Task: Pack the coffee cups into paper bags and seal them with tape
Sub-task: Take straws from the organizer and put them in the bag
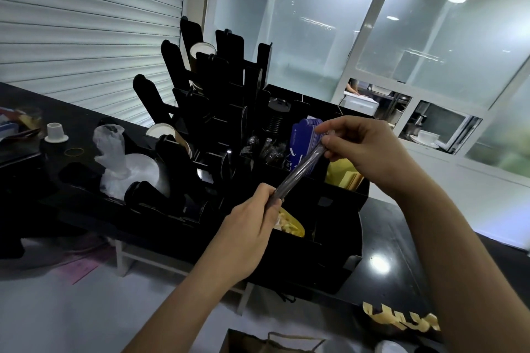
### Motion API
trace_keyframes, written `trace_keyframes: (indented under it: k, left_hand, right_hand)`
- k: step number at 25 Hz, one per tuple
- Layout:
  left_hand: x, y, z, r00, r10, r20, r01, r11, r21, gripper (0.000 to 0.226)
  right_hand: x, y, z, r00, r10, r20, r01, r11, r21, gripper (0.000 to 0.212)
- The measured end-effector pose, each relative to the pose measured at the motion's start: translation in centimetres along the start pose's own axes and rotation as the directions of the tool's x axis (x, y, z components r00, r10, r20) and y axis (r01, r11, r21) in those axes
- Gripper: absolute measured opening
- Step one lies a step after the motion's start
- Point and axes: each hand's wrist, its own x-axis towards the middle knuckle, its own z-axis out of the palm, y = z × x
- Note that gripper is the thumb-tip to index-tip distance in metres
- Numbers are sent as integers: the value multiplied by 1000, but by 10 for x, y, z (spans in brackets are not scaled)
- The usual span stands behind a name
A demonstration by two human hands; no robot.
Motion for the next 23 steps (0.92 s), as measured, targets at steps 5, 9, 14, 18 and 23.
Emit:
trace_keyframes:
  k: [5,9,14,18,23]
  left_hand:
    - [-1,1,0,999,-48,-21,46,996,-70,23]
    - [2,-4,2,998,-54,-29,53,998,-35,20]
    - [2,-9,3,997,-80,-14,79,996,-44,22]
    - [2,-19,0,992,-129,-11,128,989,-71,22]
    - [-1,-39,-2,986,-161,-35,159,986,-54,21]
  right_hand:
    - [-1,6,6,990,119,74,-133,966,224,29]
    - [1,16,15,995,93,35,-96,991,98,16]
    - [11,24,11,998,57,15,-57,998,15,10]
    - [31,23,-2,973,72,-218,-48,992,113,9]
    - [61,32,-1,868,49,-494,-13,997,77,7]
